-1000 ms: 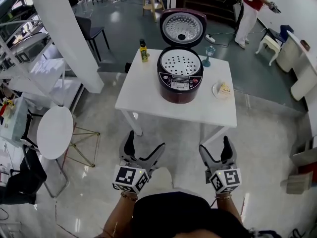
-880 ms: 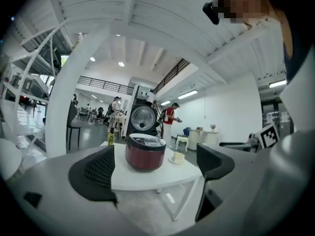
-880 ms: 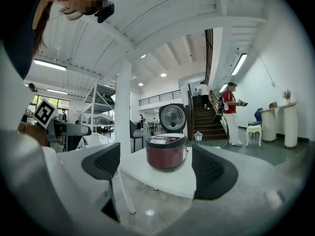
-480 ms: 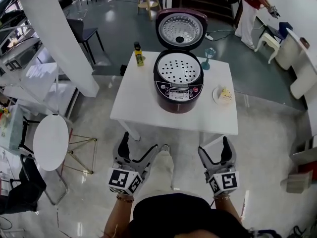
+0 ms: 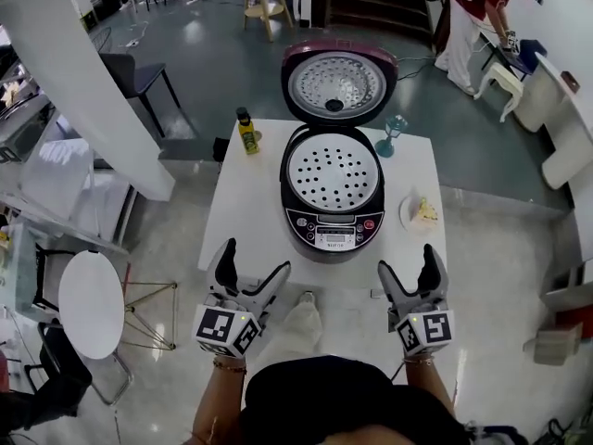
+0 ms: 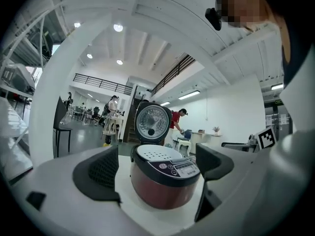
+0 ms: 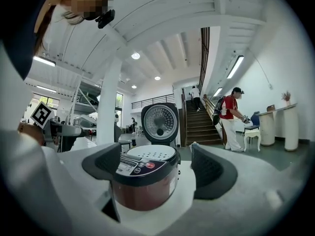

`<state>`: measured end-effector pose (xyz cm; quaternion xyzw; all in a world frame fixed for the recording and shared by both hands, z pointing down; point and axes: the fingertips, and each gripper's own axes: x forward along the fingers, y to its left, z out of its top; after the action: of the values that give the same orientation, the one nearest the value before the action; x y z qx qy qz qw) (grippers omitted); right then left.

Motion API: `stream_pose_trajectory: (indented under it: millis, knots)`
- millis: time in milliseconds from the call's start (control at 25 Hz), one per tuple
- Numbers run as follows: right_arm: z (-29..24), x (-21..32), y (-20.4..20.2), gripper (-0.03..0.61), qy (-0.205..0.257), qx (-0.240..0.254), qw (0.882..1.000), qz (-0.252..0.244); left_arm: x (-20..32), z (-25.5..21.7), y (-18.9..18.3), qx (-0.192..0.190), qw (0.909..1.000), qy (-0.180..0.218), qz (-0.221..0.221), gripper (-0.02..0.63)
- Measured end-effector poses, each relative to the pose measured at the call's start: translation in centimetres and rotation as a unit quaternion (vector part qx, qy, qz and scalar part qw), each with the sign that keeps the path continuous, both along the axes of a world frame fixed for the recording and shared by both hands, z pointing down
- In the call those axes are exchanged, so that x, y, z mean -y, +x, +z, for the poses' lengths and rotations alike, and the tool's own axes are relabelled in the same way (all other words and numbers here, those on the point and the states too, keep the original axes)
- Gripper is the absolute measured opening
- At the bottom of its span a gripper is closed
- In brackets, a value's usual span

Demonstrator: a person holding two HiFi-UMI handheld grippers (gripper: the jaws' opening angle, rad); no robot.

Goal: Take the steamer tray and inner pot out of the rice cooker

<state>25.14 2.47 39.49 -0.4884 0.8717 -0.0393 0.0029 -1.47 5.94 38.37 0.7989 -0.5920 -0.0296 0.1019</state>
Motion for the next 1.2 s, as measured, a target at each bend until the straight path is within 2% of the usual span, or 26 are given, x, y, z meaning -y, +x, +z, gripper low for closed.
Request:
stream_pose_trajectory:
  millis: [200,360,480,600,720,840,960,1080,1200]
  knots:
    - [0.8,6.1,-1.3,0.449,-0.020,-0.004,1.000,0.009,6.7,0.1,-2.0,0.009,0.9999,-0.008,0.000,0.491]
    - [0.9,10.3,-1.7,0.449,-0.030,-0.006,0.999,0.023,11.5,0.5,-2.4,0.005,0.9994,-0.028,0.020,0.491]
    - [1.6,13.4,-1.9,0.449,-0.052,-0.016,0.998,0.031,14.6,1.0,-2.2,0.021,0.9982,-0.044,0.035,0.491]
    - [2.3,16.3,-2.6,0.449,-0.086,-0.040,0.995,0.033,17.4,1.5,-2.1,0.036,0.9963,-0.068,0.039,0.491]
    - [3.2,18.9,-3.7,0.449,-0.111,-0.088,0.990,0.021,19.9,2.4,-1.4,0.041,0.9930,-0.098,0.051,0.491]
    - [4.5,21.3,-4.2,0.449,-0.145,-0.136,0.980,0.011,22.2,4.0,-0.3,0.059,0.9850,-0.147,0.070,0.491]
    - [5.7,23.0,-5.0,0.449,-0.185,-0.182,0.966,-0.010,23.6,5.1,0.1,0.096,0.9761,-0.185,0.062,0.491]
    - [6.7,24.5,-6.4,0.449,-0.204,-0.251,0.946,-0.037,24.6,6.5,0.9,0.128,0.9639,-0.221,0.077,0.491]
    - [7.9,25.8,-7.7,0.449,-0.216,-0.307,0.925,-0.062,25.7,8.1,1.5,0.141,0.9516,-0.257,0.092,0.491]
